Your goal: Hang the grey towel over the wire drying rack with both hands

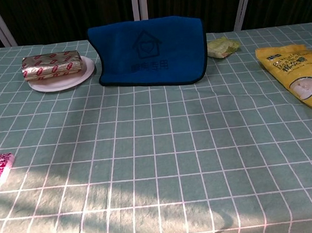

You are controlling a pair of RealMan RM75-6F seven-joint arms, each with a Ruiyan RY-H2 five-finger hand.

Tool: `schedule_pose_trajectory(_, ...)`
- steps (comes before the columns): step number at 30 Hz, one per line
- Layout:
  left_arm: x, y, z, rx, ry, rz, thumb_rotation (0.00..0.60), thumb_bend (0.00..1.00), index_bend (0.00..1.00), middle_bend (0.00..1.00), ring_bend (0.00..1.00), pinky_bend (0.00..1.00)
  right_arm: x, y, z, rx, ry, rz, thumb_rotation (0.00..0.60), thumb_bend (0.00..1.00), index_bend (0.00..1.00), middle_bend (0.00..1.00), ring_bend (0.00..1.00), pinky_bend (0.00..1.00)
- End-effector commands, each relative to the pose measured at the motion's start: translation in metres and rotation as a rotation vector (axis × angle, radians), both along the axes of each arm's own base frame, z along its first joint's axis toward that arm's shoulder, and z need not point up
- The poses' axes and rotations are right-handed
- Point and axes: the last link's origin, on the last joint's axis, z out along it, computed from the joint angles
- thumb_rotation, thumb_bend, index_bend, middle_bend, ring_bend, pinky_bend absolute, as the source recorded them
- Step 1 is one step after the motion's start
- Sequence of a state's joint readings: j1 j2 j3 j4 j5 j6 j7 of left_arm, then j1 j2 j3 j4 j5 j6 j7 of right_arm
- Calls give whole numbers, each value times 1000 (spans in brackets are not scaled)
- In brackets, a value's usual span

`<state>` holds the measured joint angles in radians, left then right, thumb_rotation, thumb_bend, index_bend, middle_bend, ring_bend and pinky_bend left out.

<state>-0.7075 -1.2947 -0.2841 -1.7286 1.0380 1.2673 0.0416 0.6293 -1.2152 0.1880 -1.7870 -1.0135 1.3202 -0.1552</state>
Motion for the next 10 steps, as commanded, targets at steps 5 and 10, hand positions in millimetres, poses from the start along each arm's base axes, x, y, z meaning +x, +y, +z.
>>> schedule_pose_trajectory(5, -105, -169, 2, -6, 452, 138, 284, 167, 135, 67, 59, 147, -106, 183, 8, -8, 270, -262, 600, 155, 0, 0, 0, 0)
schedule_pose_trajectory(10, -130, -212, -10, 15, 444, 199, 280, 159, 125, 71, 59, 147, -123, 220, -3, -9, 296, -277, 600, 156, 0, 0, 0, 0)
